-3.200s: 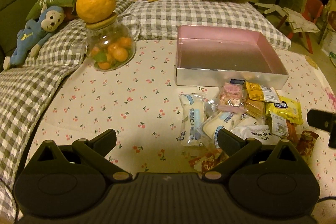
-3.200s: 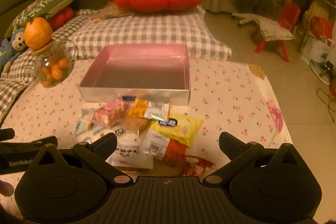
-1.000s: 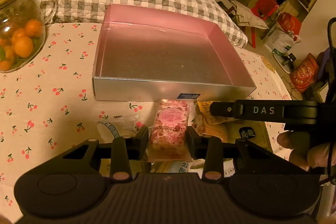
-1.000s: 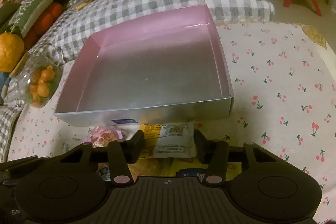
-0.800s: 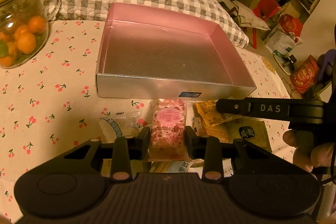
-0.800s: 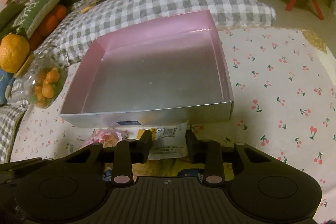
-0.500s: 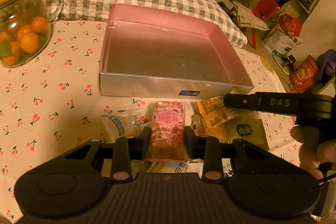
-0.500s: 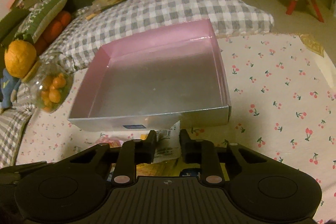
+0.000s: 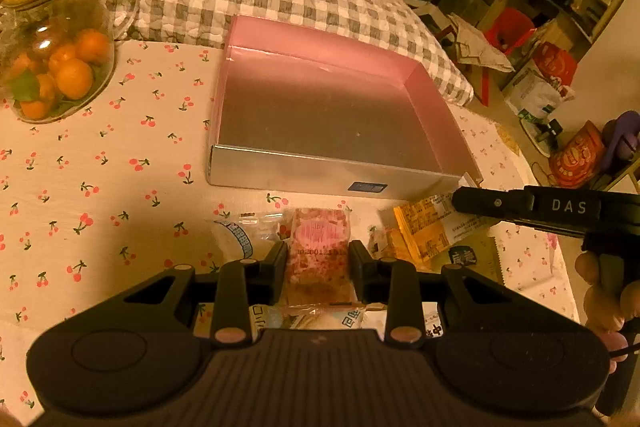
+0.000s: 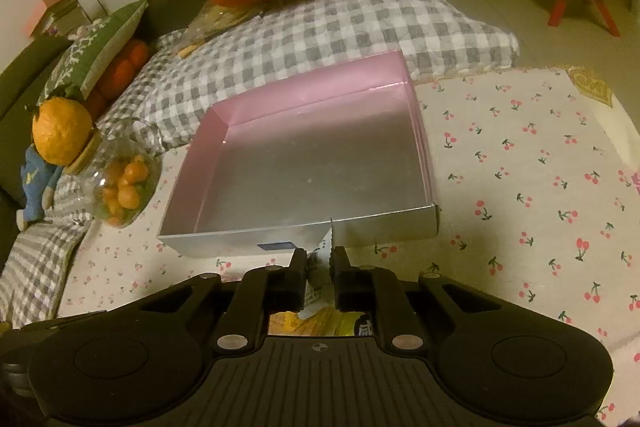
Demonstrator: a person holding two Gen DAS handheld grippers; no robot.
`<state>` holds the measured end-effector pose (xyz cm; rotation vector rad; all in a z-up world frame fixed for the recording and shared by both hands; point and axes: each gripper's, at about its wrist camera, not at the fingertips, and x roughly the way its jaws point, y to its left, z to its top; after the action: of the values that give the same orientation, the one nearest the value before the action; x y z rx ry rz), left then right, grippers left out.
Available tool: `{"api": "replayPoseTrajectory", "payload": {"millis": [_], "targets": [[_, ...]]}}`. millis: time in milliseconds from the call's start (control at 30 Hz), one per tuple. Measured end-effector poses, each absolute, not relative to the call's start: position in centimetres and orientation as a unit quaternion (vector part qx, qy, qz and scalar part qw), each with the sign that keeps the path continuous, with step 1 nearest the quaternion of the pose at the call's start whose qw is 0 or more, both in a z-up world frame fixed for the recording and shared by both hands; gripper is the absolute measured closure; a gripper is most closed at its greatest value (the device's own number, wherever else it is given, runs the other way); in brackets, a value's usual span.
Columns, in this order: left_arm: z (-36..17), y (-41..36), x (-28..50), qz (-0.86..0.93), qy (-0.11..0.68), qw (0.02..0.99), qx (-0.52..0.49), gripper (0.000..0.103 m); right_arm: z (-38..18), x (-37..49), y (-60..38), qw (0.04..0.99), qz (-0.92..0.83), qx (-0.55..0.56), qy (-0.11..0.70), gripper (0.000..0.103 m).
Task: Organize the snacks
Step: 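Carry both packets into the silver box and open both tools to release them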
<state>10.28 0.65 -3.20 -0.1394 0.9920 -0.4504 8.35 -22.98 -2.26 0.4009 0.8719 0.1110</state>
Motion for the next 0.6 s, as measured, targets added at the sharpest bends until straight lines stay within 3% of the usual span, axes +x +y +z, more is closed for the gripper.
{"api": "replayPoseTrajectory", "payload": {"millis": [600], "targets": [[-0.3, 1.7, 9.2, -0.217, 0.446, 0.862, -0.100, 0.073, 1.2, 6.9, -23.5, 0.892, 0.073, 0.220, 0.387, 0.093]]}}
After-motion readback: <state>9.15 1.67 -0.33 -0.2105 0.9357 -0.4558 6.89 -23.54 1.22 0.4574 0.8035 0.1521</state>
